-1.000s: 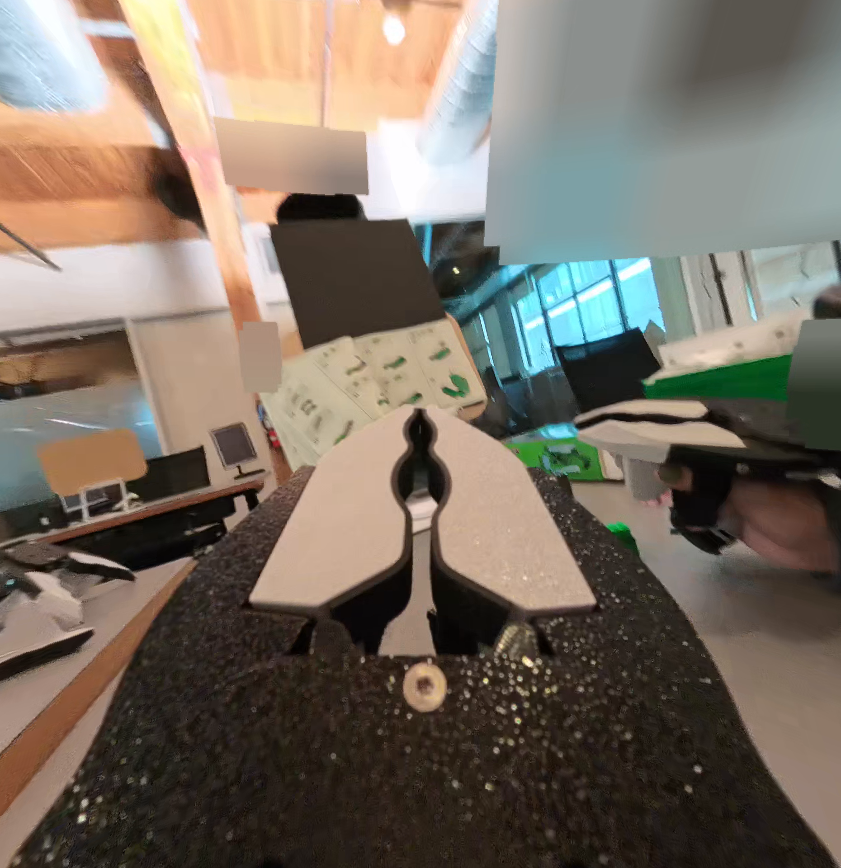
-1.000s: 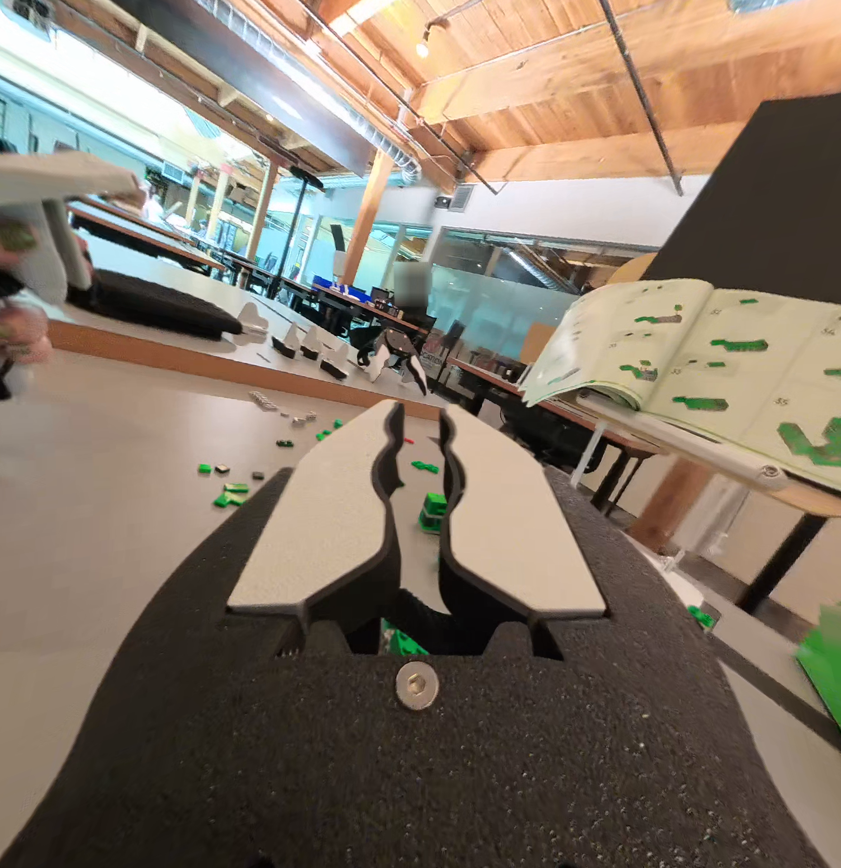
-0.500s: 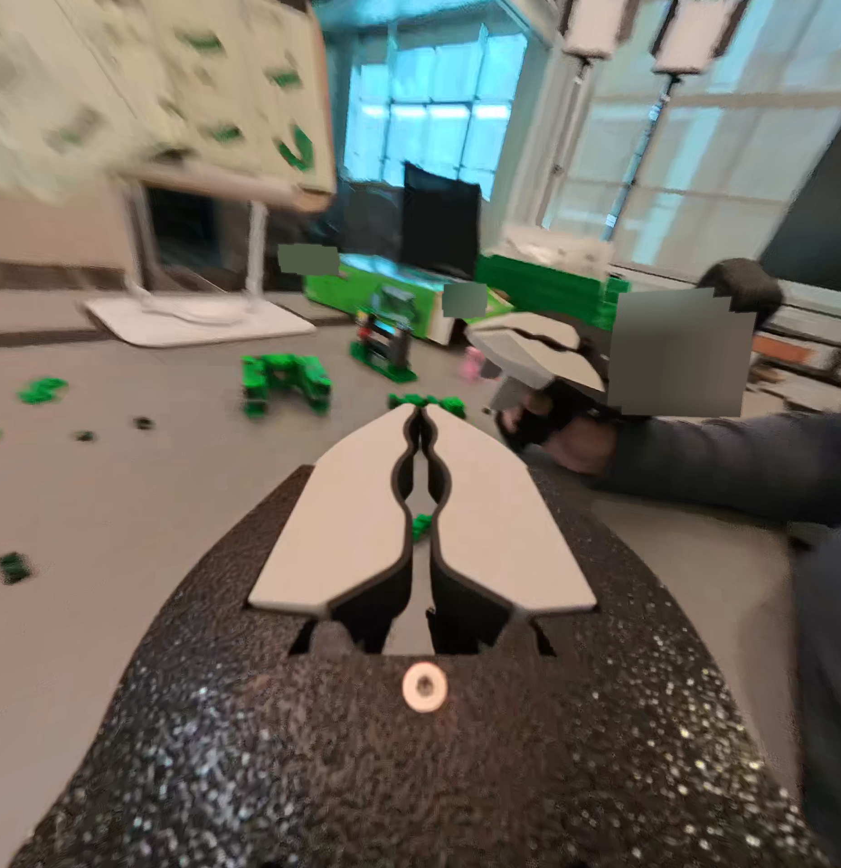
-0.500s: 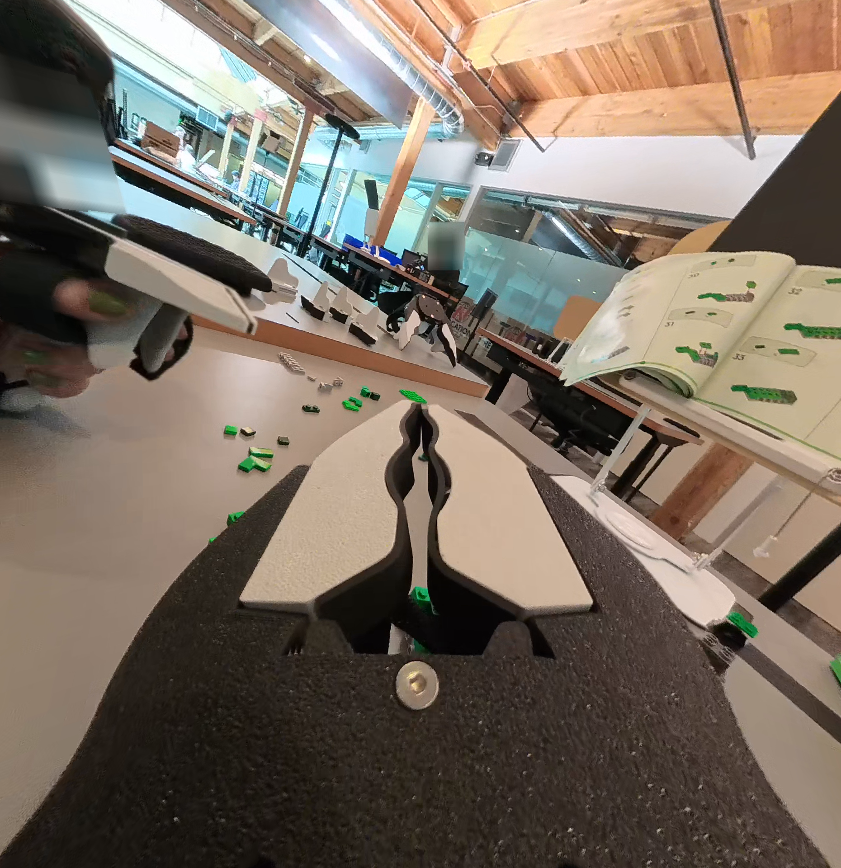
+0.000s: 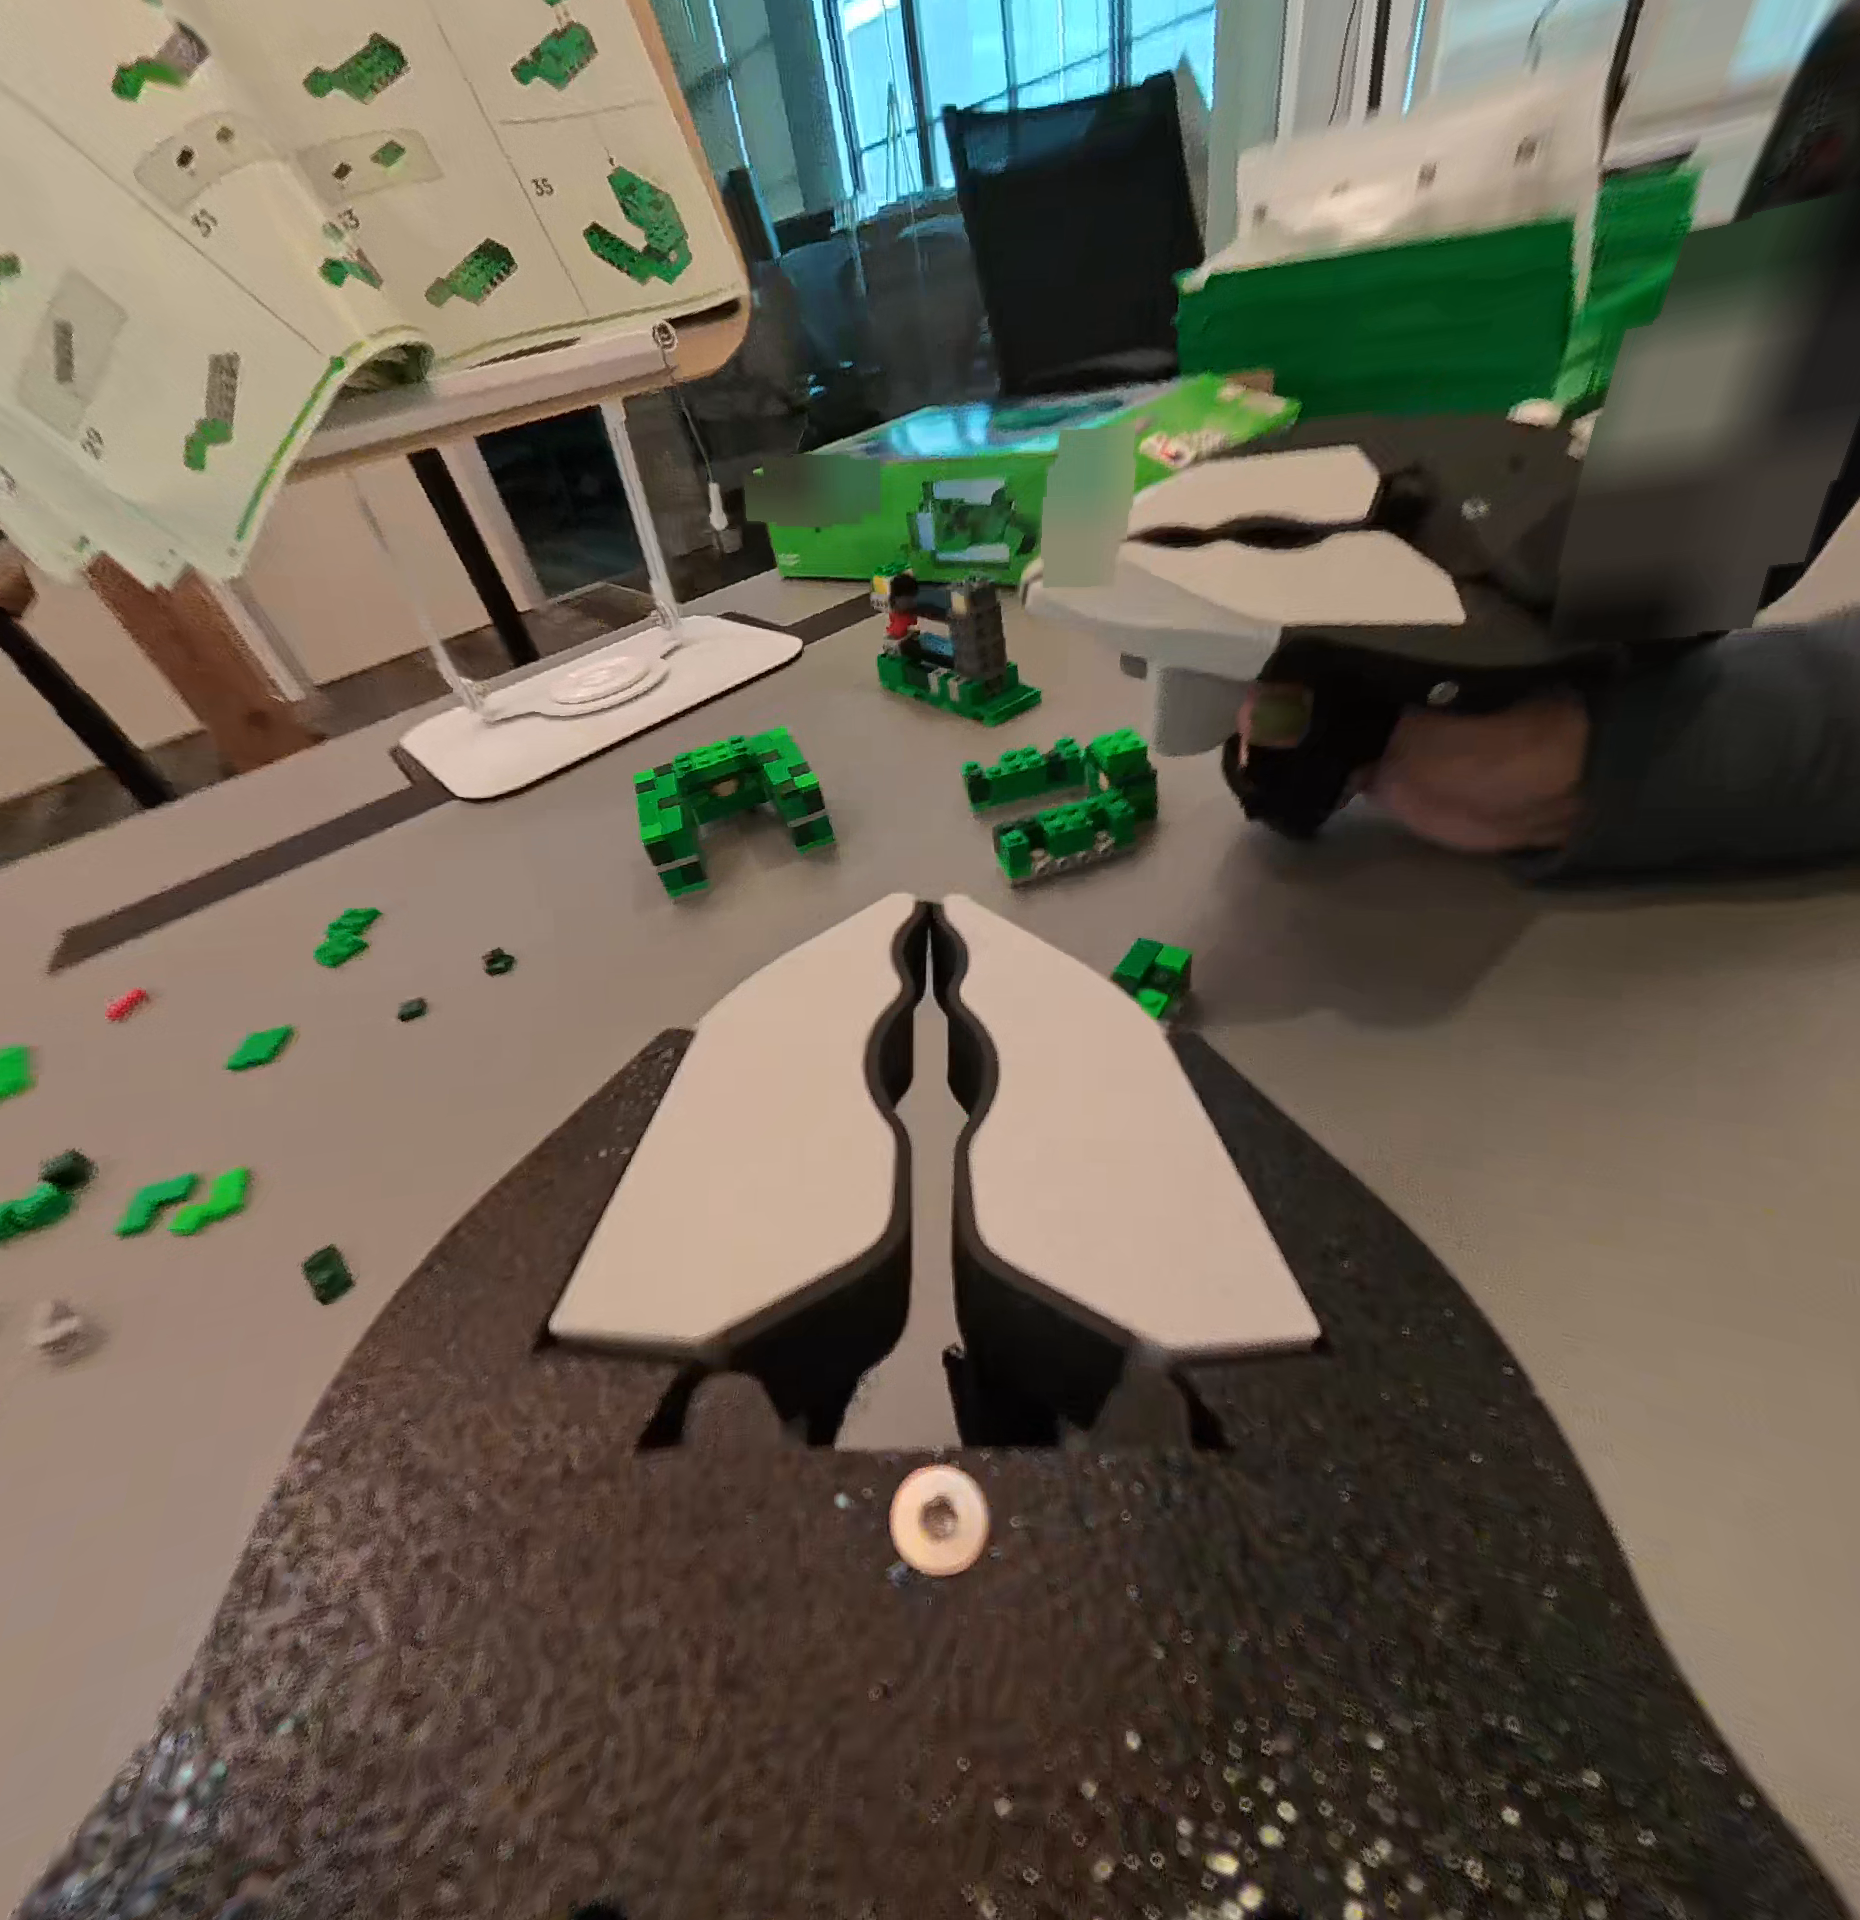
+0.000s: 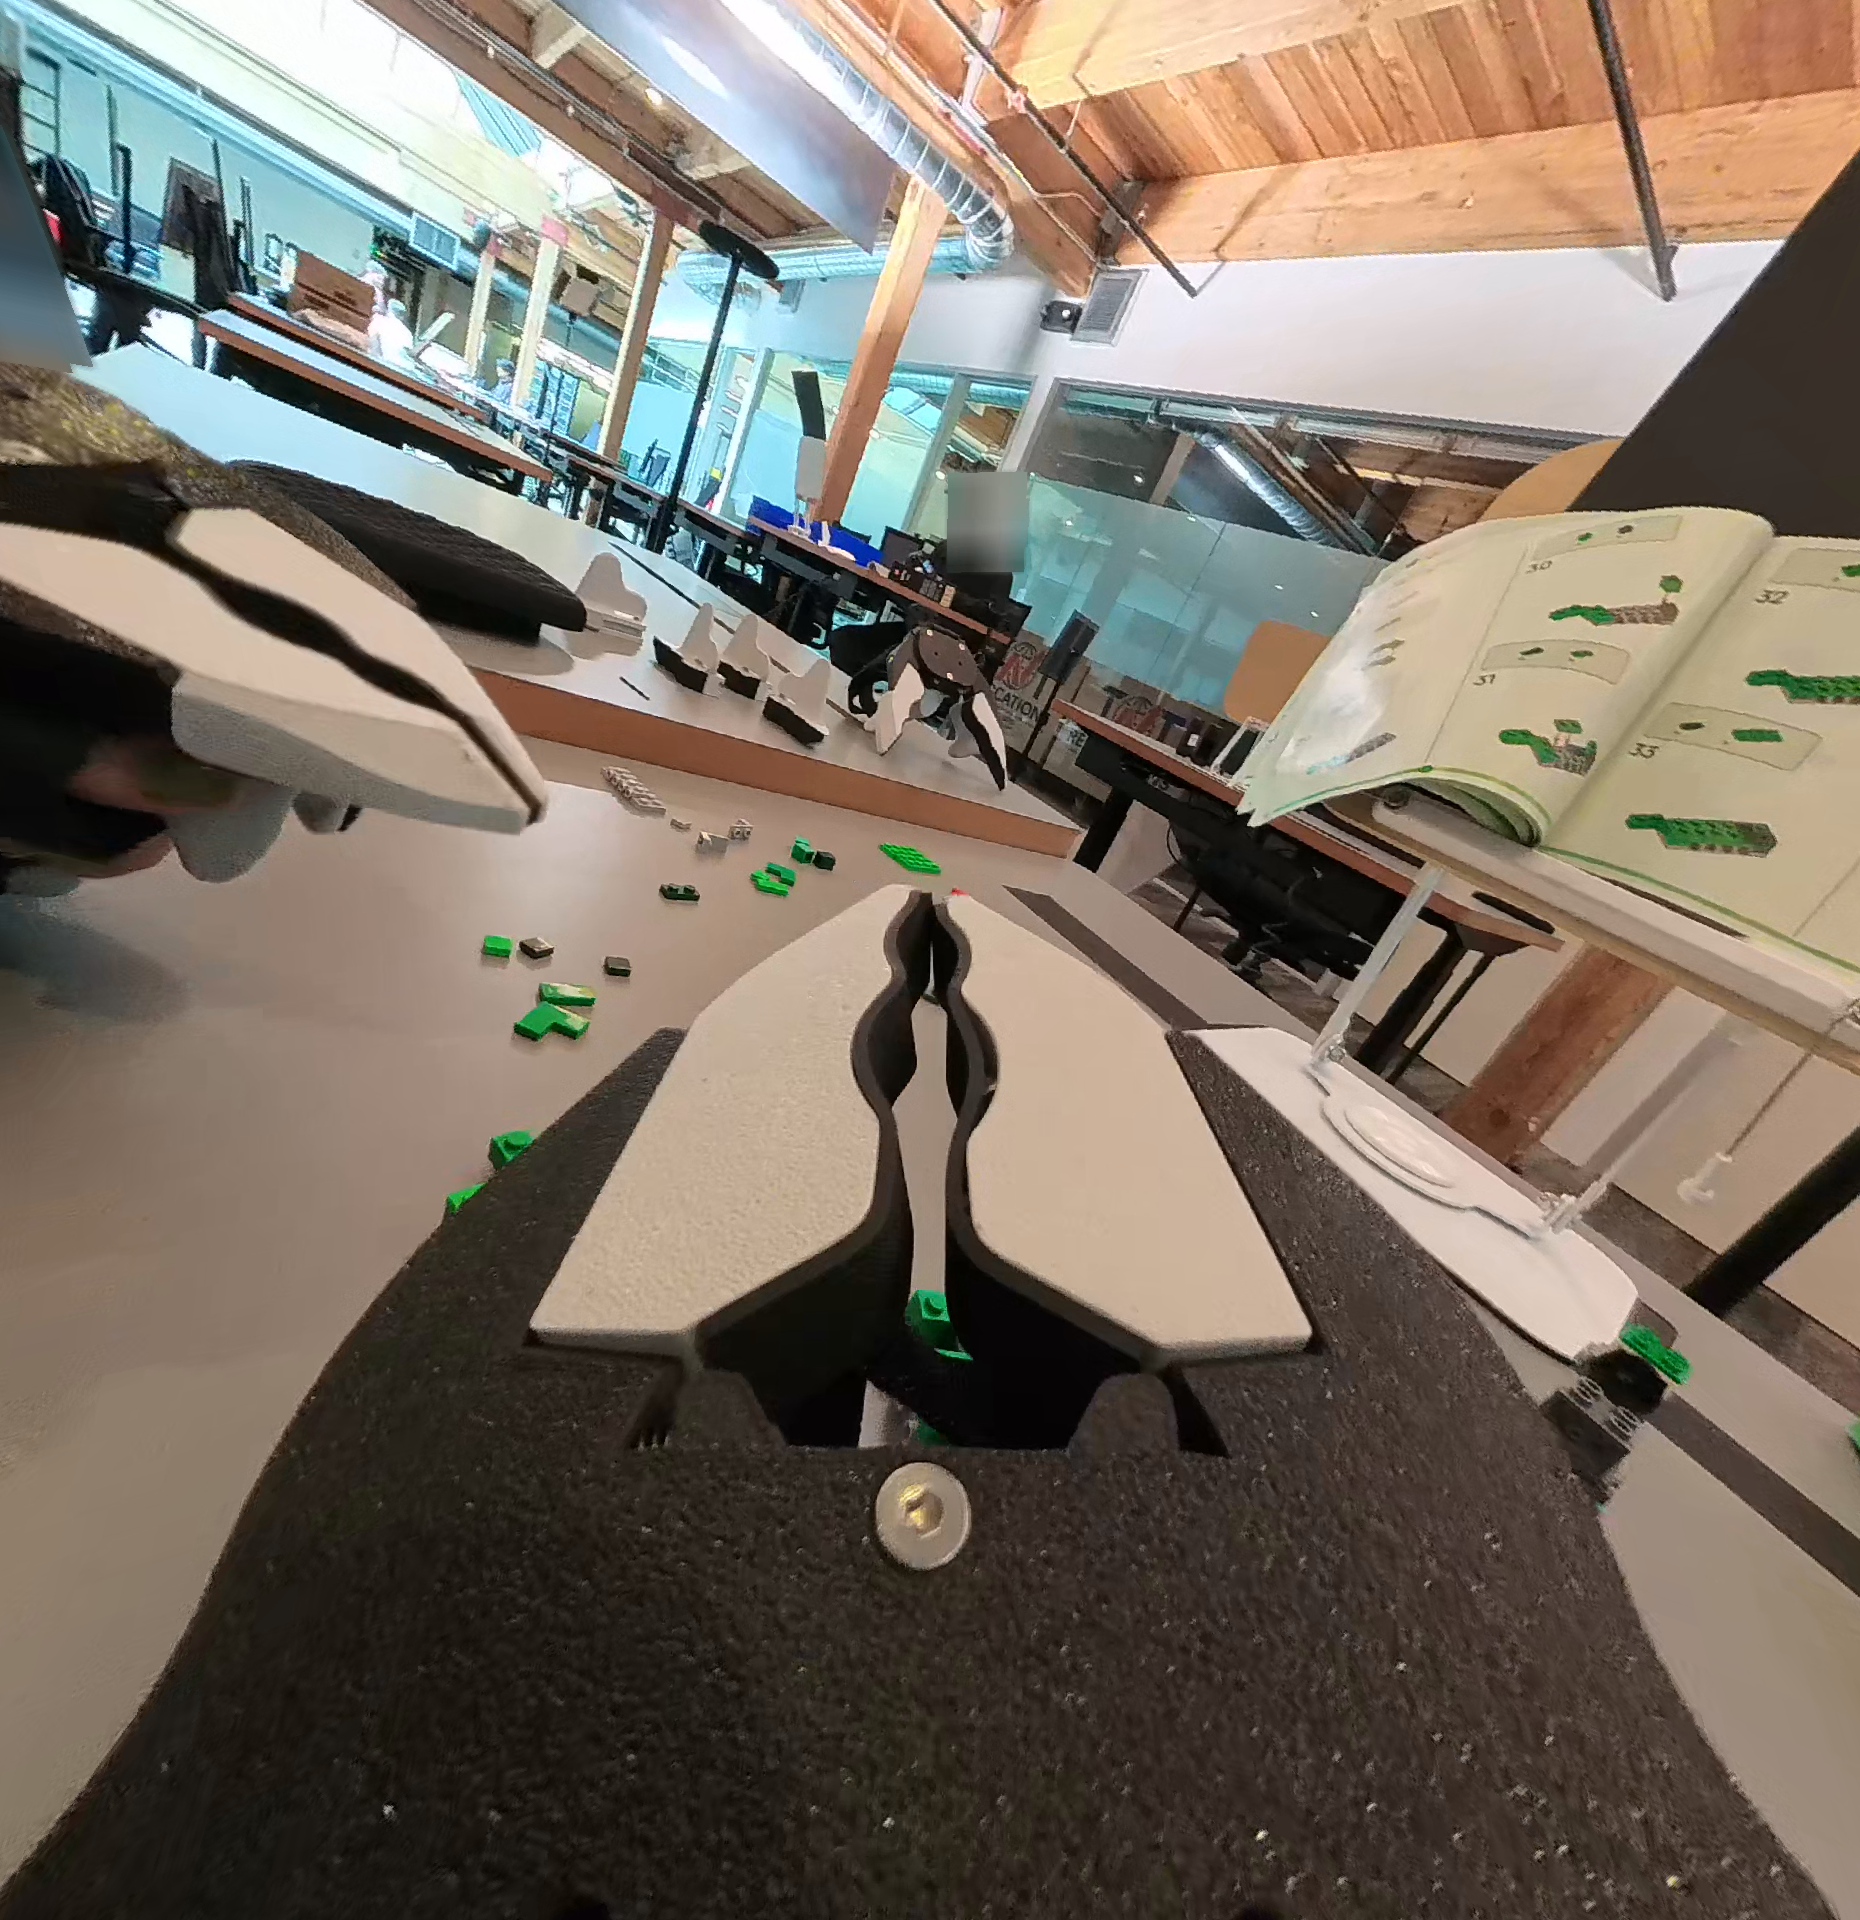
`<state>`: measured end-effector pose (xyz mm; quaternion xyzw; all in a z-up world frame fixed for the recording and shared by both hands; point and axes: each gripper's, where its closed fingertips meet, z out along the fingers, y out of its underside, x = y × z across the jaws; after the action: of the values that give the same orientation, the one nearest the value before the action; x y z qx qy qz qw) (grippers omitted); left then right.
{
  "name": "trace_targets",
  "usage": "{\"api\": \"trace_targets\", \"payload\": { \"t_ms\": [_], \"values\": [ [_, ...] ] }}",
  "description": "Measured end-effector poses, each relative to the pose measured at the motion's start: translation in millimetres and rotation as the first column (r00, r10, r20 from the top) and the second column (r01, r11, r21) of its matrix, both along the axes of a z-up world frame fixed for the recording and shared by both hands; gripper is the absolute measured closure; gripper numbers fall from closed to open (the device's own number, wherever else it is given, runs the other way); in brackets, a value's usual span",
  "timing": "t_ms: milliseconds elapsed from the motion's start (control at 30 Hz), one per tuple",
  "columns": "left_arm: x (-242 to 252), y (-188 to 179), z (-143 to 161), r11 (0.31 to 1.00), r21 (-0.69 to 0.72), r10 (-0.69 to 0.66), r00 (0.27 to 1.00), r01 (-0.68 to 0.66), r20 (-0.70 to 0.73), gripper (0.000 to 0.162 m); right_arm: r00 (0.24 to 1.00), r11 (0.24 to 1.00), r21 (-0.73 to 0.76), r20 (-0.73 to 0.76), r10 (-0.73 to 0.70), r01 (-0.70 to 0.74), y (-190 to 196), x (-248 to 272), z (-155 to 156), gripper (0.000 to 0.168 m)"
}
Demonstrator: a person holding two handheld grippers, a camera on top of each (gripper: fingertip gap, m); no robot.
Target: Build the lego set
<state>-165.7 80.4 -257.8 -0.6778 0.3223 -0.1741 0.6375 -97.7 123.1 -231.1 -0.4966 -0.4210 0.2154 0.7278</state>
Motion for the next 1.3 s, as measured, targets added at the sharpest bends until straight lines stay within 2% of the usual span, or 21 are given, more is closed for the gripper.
{"api": "trace_targets", "payload": {
  "t_ms": [167, 300, 467, 833, 900, 1000, 1100, 1233, 1300],
  "values": [
    [16, -8, -9, 0.997, 0.037, -0.058, 0.989, 0.064, -0.132, 0.162, 0.987, 0.983, -0.082, -0.003, 0.163, -0.162, -19, -8, -4, 0.168],
    [16, -7, -11, 0.997, 0.062, -0.033, 0.981, 0.045, -0.190, 0.162, 0.984, 0.977, -0.119, -0.051, 0.169, -0.174, -16, -4, -1, 0.168],
    [6, -2, 0, 0.993, 0.116, 0.039, 0.989, -0.022, -0.142, 0.146, 0.986, 0.980, -0.142, -0.103, 0.129, -0.142, -7, 3, 2, 0.168],
    [-2, 4, 2, 0.995, 0.061, 0.080, 0.995, -0.076, -0.057, 0.111, 0.985, 0.972, -0.168, -0.078, 0.152, -0.163, -11, -1, -2, 0.168],
    [0, 3, -1, 0.999, 0.009, 0.054, 0.998, -0.054, -0.037, 0.119, 0.988, 0.967, -0.210, -0.073, 0.135, -0.148, -7, -1, -5, 0.168],
    [-1, 3, -2, 0.998, -0.044, 0.038, 0.999, -0.038, 0.018, 0.120, 0.999, 0.955, -0.294, -0.017, 0.041, -0.044, 8, 2, -14, 0.163],
    [-2, 4, -2, 0.997, -0.068, 0.034, 0.998, -0.031, 0.047, 0.118, 0.997, 0.911, -0.410, 0.074, -0.016, 0.046, 14, -1, -26, 0.158],
    [2, 5, -7, 0.997, -0.072, 0.025, 1.000, -0.025, 0.009, 0.101, 0.964, 0.892, -0.446, 0.262, 0.048, 0.077, 2, -14, -36, 0.141],
    [4, 6, -13, 0.996, -0.088, 0.029, 0.999, -0.032, -0.029, 0.096, 0.946, 0.892, -0.447, 0.313, 0.086, 0.067, -7, -17, -35, 0.143]
  ]
}}
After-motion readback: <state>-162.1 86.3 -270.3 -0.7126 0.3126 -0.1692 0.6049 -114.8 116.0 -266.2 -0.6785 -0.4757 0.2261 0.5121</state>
